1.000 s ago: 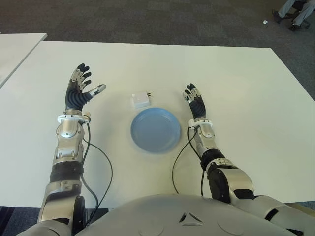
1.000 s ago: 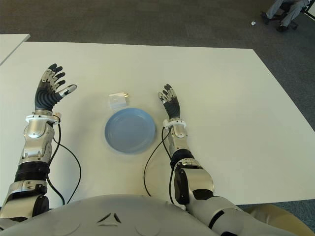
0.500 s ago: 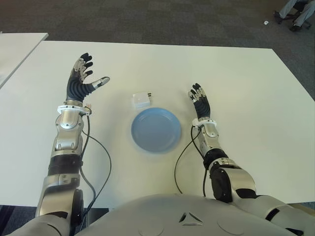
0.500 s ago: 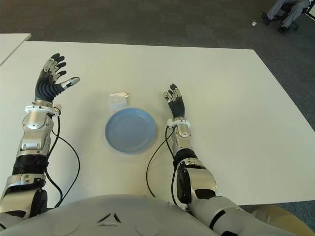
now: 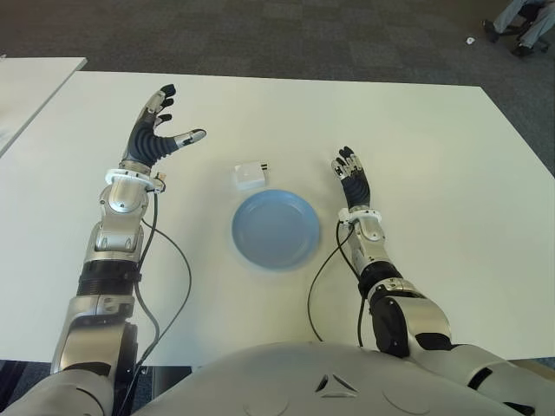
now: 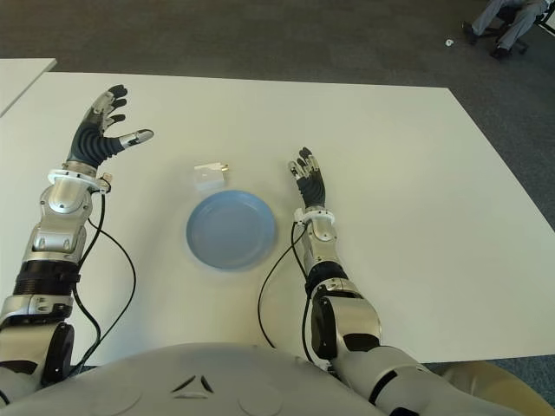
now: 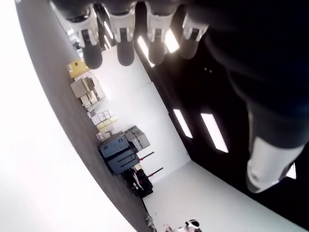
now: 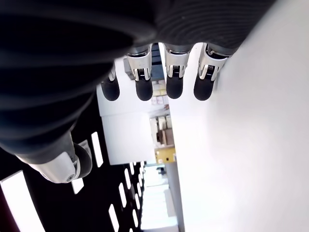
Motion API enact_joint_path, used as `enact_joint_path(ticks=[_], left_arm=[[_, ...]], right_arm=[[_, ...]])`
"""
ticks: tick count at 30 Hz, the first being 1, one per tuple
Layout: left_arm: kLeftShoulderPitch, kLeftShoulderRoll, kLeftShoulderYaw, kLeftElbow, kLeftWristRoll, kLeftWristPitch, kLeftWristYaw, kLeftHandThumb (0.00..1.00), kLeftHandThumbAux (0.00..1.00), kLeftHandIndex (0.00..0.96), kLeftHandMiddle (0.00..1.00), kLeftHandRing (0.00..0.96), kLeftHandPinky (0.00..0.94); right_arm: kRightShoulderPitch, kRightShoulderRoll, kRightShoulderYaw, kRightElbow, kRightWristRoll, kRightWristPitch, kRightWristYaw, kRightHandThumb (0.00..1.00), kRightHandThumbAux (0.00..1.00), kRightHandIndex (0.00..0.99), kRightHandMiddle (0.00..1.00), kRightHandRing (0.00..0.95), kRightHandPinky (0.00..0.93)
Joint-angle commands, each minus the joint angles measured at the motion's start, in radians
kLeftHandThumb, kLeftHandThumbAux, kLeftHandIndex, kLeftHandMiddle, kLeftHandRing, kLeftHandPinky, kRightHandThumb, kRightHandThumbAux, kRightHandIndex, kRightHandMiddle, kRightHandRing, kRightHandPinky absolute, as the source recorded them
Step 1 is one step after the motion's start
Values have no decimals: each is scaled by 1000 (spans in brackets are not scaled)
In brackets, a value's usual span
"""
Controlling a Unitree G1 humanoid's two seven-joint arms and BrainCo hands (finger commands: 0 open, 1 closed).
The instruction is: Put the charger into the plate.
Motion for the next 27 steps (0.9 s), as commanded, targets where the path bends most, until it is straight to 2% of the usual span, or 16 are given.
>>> enact_joint_path(ticks=[1, 7, 14, 18, 24, 27], left_arm=[[-45, 33, -101, 72, 172, -41, 62, 232, 602, 61, 89, 97, 141], [-82, 45, -170, 173, 280, -106, 141, 172, 597, 54, 89, 93, 120], [-108, 63, -238, 243, 367, -145, 195, 116, 619, 41, 74, 79, 96], [-139, 46, -306, 347, 443, -165, 268, 112, 646, 35, 74, 80, 97], [-223, 3, -430, 593, 555, -171, 407, 135, 655, 29, 77, 80, 103], [-258, -8, -478, 677, 590, -174, 450, 142, 655, 27, 79, 81, 101]], right_arm=[[26, -2, 5, 1, 0, 36, -1, 0, 574, 24, 76, 47, 45], [33, -6, 6, -16, 1, 40, 4, 0, 576, 23, 75, 46, 46], [38, -6, 7, -31, 2, 48, 8, 0, 580, 23, 72, 44, 47], [39, -6, 9, -34, 1, 48, 10, 0, 584, 23, 71, 44, 48], [39, -4, 14, -38, -2, 48, 14, 0, 589, 23, 71, 44, 47], [39, -3, 17, -43, -3, 47, 14, 0, 591, 22, 71, 44, 47]])
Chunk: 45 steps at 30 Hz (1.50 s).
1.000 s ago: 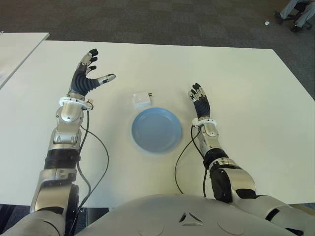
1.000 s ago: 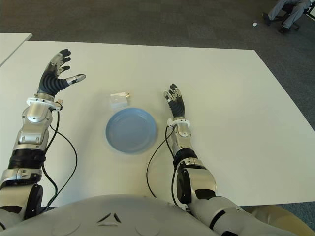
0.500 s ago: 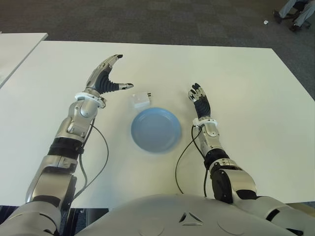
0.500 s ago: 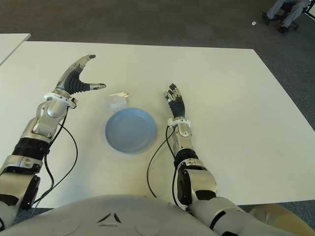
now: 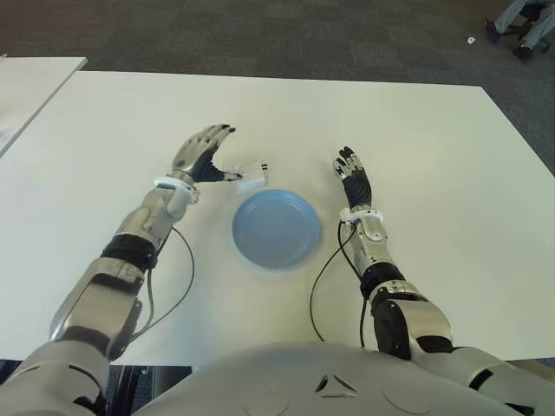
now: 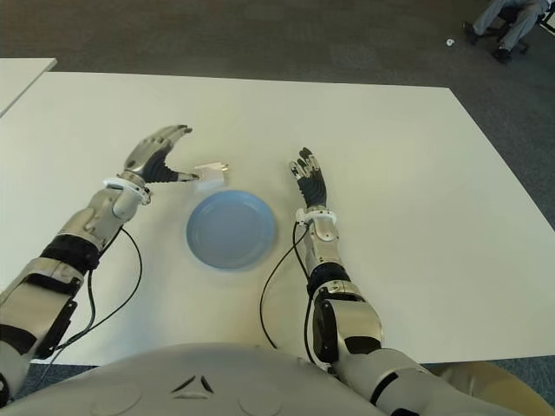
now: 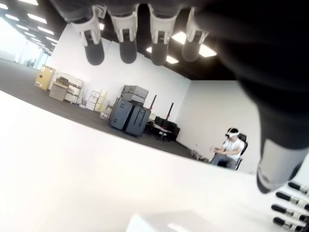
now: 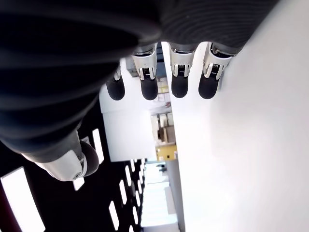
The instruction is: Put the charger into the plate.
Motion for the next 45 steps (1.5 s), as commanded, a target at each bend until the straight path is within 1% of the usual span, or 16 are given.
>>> enact_joint_path(ticks=[1, 7, 10, 17, 22, 28, 32, 40, 45], left_arm=[[-63, -27, -89, 146, 74, -6, 75, 143, 653, 26, 79, 81, 100], [-107, -32, -148, 228, 94, -14, 81, 148, 646, 19, 71, 75, 96], [-127, -51, -171, 276, 96, -7, 77, 149, 642, 15, 66, 72, 100], [-145, -74, -201, 336, 83, -2, 65, 154, 637, 3, 57, 69, 111], [-143, -94, -203, 368, 57, 2, 43, 139, 638, 0, 58, 72, 112], [-138, -100, -203, 384, 28, -1, 21, 127, 638, 0, 60, 73, 105], [-126, -107, -188, 389, -10, 5, -20, 102, 618, 0, 61, 75, 119], [-115, -118, -169, 396, -73, 43, -80, 47, 576, 0, 60, 78, 126], [-112, -131, -149, 406, -111, 61, -112, 36, 562, 0, 65, 80, 131]], right_arm=[[22, 3, 9, -2, -2, 29, 0, 0, 592, 22, 71, 44, 47], [29, 6, 18, -22, -4, 31, -1, 0, 595, 24, 76, 47, 51], [31, 8, 21, -25, -5, 33, -1, 0, 594, 28, 80, 51, 57], [36, 10, 28, -30, -2, 32, 1, 0, 588, 36, 87, 59, 65], [42, 10, 31, -37, 1, 28, 5, 0, 586, 34, 87, 59, 61], [48, 10, 33, -46, 0, 31, 3, 0, 582, 32, 89, 61, 60], [51, 9, 33, -49, 0, 33, 2, 0, 580, 35, 90, 62, 63], [54, 10, 32, -52, 1, 35, 0, 0, 584, 44, 93, 65, 70], [56, 10, 31, -52, 2, 34, 2, 0, 588, 48, 95, 68, 75]])
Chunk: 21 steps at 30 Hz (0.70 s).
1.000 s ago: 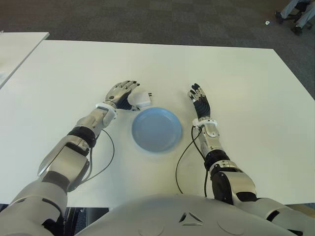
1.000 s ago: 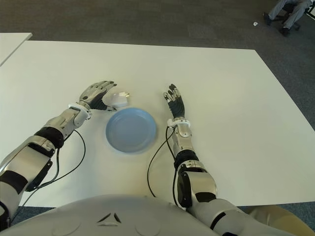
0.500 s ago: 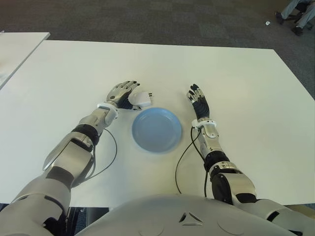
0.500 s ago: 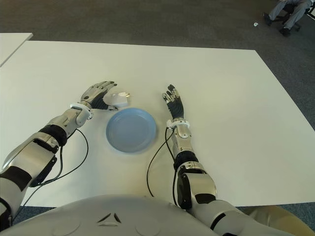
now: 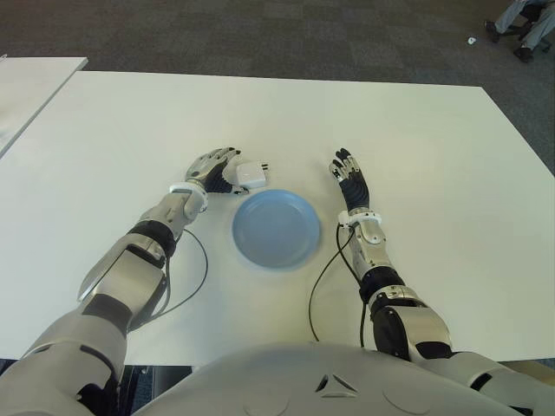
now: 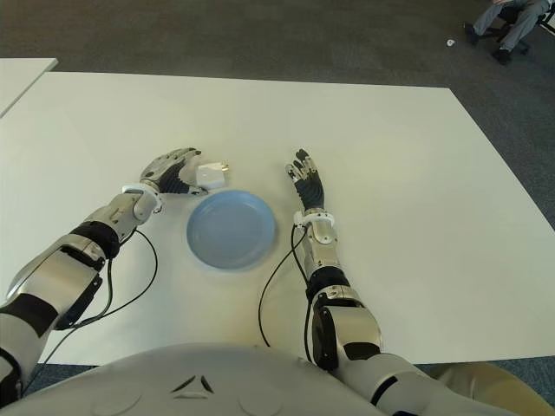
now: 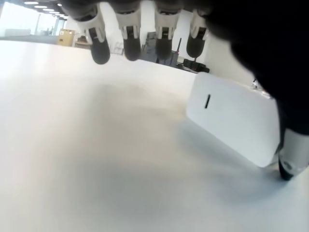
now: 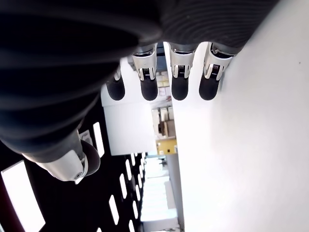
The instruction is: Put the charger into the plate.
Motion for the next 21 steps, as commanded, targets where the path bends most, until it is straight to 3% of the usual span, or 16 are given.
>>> enact_joint_path(ticks=[1, 21], left_arm=[[44, -37, -3, 31, -16, 26, -68, 37, 560, 0, 66, 80, 129], [54, -57, 26, 24, -81, 52, -190, 58, 534, 35, 62, 51, 84]], right_arm=[[20, 3, 0, 1, 4, 24, 0, 0, 589, 49, 97, 70, 78], [30, 4, 0, -15, 7, 25, 2, 0, 591, 50, 111, 83, 81]])
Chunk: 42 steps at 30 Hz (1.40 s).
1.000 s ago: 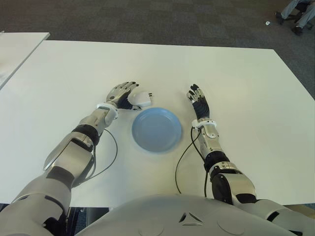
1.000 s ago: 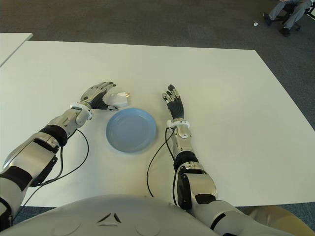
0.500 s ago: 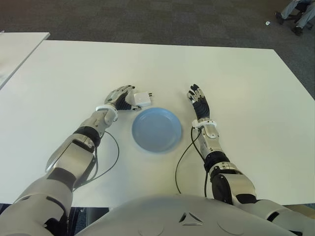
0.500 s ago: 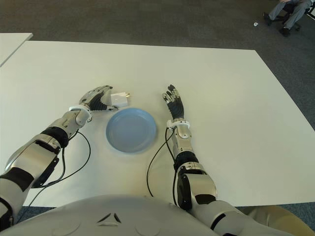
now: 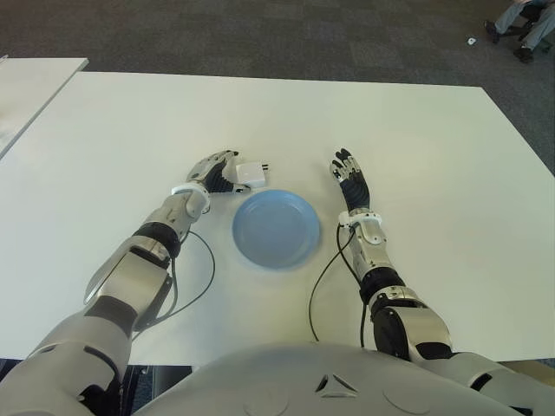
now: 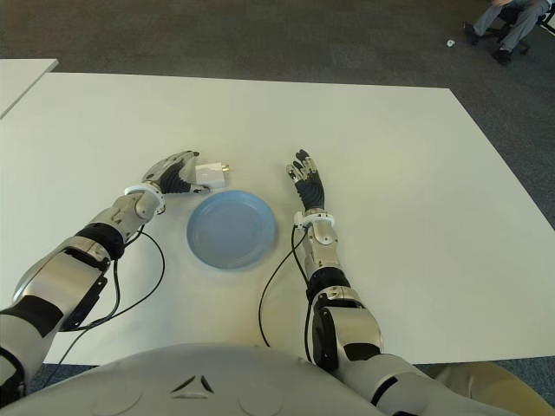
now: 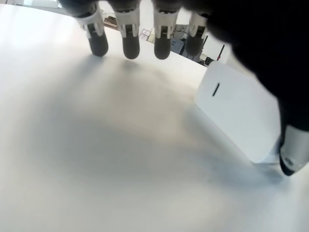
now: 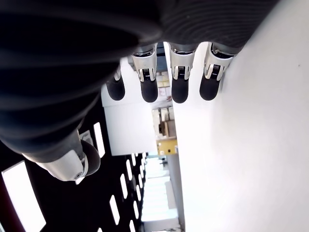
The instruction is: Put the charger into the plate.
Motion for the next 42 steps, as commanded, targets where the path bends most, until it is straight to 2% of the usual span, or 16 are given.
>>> enact_joint_path(ticks=[1, 9, 20, 42], left_arm=[[50, -30, -23, 26, 2, 18, -106, 60, 531, 37, 62, 49, 83], [47, -20, -56, 21, 28, 19, -155, 54, 494, 38, 50, 35, 64], [50, -17, -94, 27, 62, 15, -131, 15, 416, 25, 35, 22, 65], [43, 14, -173, 17, 135, -12, -72, 15, 431, 66, 95, 92, 149]], right_arm=[[22, 5, 0, -6, 5, 24, -1, 0, 591, 50, 112, 85, 82], [29, 13, 3, -21, 2, 28, -8, 0, 594, 53, 118, 91, 86], [40, 21, 5, -42, 1, 35, -14, 0, 600, 55, 117, 93, 99], [46, 29, 8, -53, -1, 33, -23, 0, 583, 56, 121, 96, 98]])
